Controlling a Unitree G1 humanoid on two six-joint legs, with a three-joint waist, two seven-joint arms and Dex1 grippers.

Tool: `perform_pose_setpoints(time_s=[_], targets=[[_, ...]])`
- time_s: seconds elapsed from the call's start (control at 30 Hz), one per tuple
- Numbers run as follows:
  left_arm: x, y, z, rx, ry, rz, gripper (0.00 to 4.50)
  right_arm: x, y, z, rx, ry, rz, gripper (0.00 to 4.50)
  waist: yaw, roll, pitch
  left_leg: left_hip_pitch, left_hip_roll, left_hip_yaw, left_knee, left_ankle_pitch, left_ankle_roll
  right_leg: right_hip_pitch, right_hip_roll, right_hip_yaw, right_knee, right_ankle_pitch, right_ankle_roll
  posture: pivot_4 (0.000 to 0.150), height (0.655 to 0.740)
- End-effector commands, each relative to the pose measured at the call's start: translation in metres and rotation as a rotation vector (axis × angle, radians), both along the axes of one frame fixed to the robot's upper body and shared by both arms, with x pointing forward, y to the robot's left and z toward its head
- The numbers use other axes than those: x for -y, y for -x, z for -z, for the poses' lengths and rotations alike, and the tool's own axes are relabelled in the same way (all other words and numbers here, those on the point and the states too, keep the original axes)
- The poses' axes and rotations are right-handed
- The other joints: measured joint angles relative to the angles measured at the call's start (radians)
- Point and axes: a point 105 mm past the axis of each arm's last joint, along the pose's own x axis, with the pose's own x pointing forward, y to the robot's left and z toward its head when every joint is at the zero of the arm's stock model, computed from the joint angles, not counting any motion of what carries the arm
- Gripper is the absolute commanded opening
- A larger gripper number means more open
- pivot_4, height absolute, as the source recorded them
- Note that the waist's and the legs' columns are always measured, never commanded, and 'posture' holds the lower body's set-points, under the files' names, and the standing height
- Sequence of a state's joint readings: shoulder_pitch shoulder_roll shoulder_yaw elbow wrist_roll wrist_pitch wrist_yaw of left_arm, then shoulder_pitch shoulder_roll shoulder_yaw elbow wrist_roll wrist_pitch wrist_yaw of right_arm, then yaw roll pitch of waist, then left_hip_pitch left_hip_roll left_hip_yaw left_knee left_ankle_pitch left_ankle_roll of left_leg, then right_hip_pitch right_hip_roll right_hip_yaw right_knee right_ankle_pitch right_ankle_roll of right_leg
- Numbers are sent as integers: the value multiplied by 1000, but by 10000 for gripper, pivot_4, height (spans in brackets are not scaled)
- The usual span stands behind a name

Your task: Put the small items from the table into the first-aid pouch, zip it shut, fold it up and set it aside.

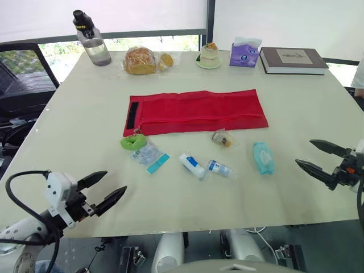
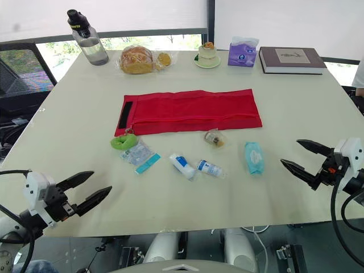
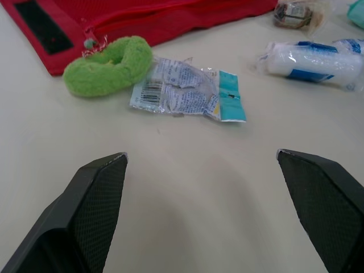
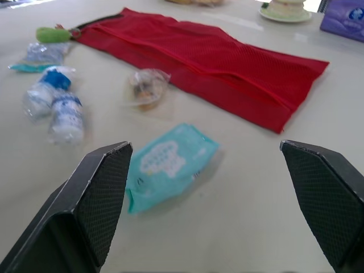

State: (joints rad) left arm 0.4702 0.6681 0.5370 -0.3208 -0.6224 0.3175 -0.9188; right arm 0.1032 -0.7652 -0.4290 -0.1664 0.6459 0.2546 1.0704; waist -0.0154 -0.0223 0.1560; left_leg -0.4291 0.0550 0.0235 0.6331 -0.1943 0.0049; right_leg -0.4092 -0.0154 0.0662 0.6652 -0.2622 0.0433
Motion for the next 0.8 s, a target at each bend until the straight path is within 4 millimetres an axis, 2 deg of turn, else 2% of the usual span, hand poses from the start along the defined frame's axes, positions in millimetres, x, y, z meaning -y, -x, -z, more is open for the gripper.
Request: perform_pose_setpoints(time_s=[0.03,0.2,0.3,0.5,0.7,0.8], targets=[[14,-21,-15,23,85,-68,45000,-35,-1,-23,36,-67,-142,44337,0,0,0,0,0,0,0,0,0,0,0,0,0,1,1,1500,7400],[22,-43,-16,-62,231,-167,45000,-71,3,-33,44,-84,-274,44337,2,-1,0,-1,-1,-2,0,0,0,0,1,0,1,3,4,1500,7400],[22,-53,-10,-148,284,-232,45000,-84,4,-40,70,-91,-331,44337,2,-1,0,-1,-2,-2,1,0,0,0,2,0,1,4,6,1500,7400],[29,-63,0,-294,344,-244,45000,-99,6,-49,113,-93,-418,44337,1,-1,0,-1,-4,-2,2,0,0,0,2,0,1,5,6,1500,7400],[52,-64,13,-441,382,-160,45000,-106,5,-50,138,-98,-451,44337,5,-1,0,-1,-7,-3,2,0,0,1,1,0,2,6,3,1500,7400],[57,-71,12,-461,446,-158,45000,-108,6,-48,139,-94,-459,44337,7,0,0,0,-8,-3,2,0,0,2,0,0,2,6,3,1500,7400]])
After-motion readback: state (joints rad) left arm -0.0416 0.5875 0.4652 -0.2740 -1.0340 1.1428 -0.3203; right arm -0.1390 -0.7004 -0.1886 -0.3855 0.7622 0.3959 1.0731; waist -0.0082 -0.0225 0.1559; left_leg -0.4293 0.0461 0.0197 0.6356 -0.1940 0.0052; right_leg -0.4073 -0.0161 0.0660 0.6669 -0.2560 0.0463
